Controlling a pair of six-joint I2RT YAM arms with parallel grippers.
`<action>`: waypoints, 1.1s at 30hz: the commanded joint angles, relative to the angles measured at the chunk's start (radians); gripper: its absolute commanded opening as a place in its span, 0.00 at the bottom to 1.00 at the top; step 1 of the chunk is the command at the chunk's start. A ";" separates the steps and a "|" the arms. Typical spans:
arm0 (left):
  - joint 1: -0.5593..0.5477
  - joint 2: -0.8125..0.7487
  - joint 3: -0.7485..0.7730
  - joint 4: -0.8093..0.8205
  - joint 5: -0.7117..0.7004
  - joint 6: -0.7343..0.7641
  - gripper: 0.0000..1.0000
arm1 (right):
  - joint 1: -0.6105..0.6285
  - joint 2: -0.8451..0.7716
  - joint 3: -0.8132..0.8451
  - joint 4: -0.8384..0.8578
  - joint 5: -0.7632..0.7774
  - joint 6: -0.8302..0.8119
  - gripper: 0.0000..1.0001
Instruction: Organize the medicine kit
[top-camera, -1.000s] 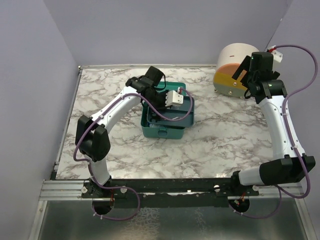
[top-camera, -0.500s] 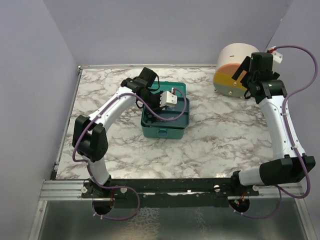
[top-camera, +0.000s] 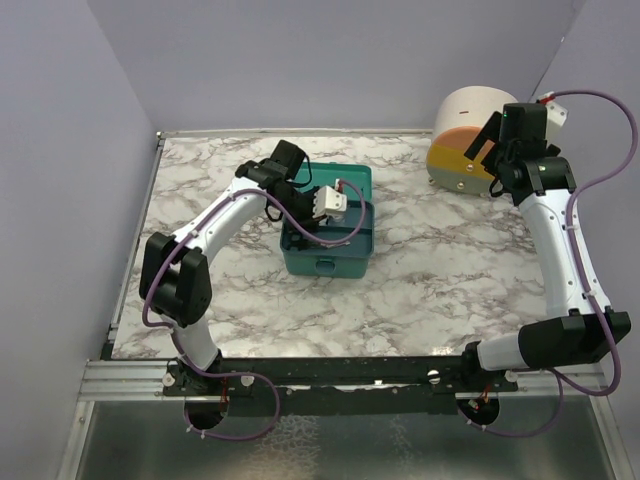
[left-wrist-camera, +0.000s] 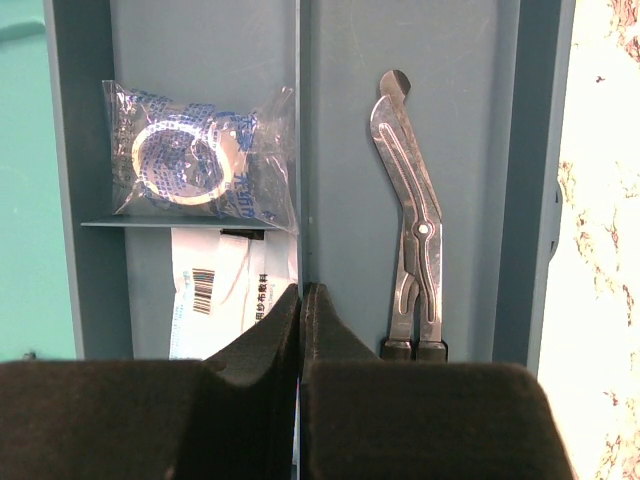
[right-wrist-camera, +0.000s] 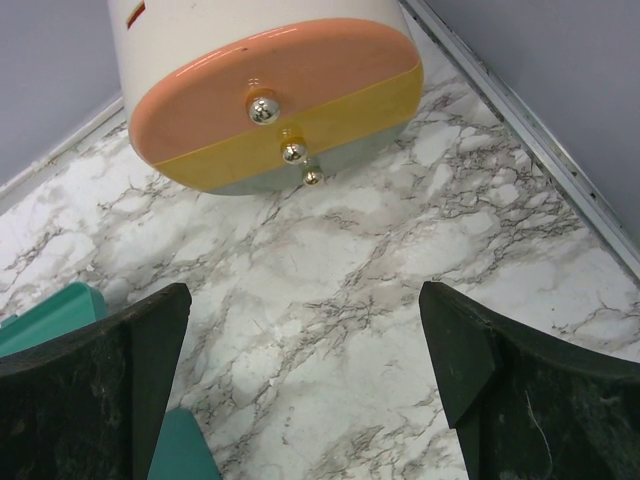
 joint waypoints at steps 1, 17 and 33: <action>0.016 -0.005 0.004 0.027 0.042 0.024 0.00 | -0.006 0.015 0.050 -0.005 -0.013 0.021 1.00; 0.026 0.070 0.054 0.032 0.079 -0.004 0.00 | -0.006 0.032 0.071 -0.013 -0.002 0.020 1.00; 0.026 0.023 -0.013 0.004 0.084 -0.003 0.00 | -0.006 0.043 0.068 -0.004 -0.021 0.027 1.00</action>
